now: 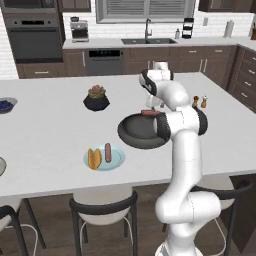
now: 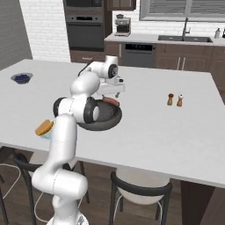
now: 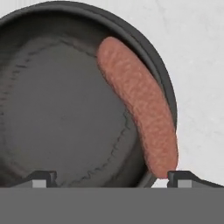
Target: Place one bun and one sausage from the bowl on each plate.
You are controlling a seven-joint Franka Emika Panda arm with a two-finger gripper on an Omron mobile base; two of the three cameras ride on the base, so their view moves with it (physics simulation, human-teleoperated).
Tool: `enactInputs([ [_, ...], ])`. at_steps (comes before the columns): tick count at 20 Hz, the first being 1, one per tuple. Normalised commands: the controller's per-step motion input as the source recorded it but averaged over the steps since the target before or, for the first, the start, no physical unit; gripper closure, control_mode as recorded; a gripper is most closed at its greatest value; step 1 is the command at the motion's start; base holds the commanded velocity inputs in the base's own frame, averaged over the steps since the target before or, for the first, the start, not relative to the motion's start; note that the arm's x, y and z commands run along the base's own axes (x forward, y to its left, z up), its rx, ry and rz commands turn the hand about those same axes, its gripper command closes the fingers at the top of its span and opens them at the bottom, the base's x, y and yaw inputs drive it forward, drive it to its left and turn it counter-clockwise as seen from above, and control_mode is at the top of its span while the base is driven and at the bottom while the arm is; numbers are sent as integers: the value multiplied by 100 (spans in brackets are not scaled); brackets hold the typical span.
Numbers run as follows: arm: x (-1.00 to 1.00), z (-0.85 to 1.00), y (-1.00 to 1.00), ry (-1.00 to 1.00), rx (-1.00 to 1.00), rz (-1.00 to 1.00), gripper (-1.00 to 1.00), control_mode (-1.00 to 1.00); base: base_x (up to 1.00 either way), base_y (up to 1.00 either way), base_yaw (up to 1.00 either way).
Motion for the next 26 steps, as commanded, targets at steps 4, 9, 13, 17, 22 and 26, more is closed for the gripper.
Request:
enactInputs([
  [4,-97,-52,6,-34,-15,20,-100,-100,0,0,0],
  [9,49,-11,0,-30,-12,14,-100,-100,0,0,0],
  [13,75,0,0,-1,0,11,-100,-100,0,0,0],
  [17,46,24,-14,10,0,2,-100,-100,0,0,0],
  [22,26,10,-2,8,0,0,-100,-100,0,0,0],
  [26,0,-30,0,0,0,1,-100,-100,0,0,0],
])
